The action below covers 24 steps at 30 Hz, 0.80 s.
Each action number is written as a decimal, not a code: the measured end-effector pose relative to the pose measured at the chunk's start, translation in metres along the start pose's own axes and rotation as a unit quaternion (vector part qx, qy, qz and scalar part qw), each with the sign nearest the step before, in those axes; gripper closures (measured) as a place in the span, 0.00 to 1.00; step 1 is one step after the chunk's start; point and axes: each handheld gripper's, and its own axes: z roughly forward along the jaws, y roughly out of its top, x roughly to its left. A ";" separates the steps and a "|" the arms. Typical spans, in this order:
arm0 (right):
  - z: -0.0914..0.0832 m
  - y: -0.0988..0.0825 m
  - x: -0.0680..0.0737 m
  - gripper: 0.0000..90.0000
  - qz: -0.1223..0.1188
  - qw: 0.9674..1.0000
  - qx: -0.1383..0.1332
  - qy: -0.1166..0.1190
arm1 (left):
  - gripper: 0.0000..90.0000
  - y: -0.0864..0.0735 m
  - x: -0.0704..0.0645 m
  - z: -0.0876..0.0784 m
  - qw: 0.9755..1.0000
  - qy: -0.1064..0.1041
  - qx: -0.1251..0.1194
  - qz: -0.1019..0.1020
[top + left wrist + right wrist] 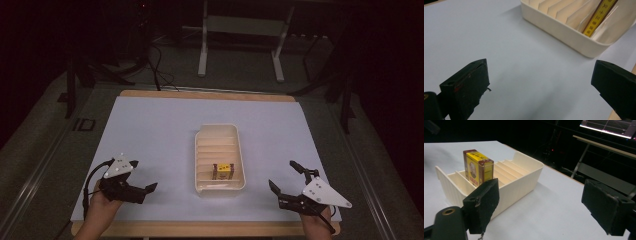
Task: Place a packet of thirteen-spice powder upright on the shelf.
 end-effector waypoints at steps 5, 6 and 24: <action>-0.001 0.000 -0.001 0.16 0.001 1.000 -0.003 -0.005 | 0.02 -0.011 0.001 -0.004 1.000 0.005 0.009 0.010; -0.001 -0.001 -0.001 0.16 0.002 1.000 -0.003 -0.006 | 0.02 -0.012 0.001 -0.004 1.000 0.006 0.008 0.009; -0.003 -0.002 -0.003 0.16 0.006 1.000 -0.007 -0.018 | 0.02 -0.024 0.003 -0.005 1.000 0.007 -0.002 -0.005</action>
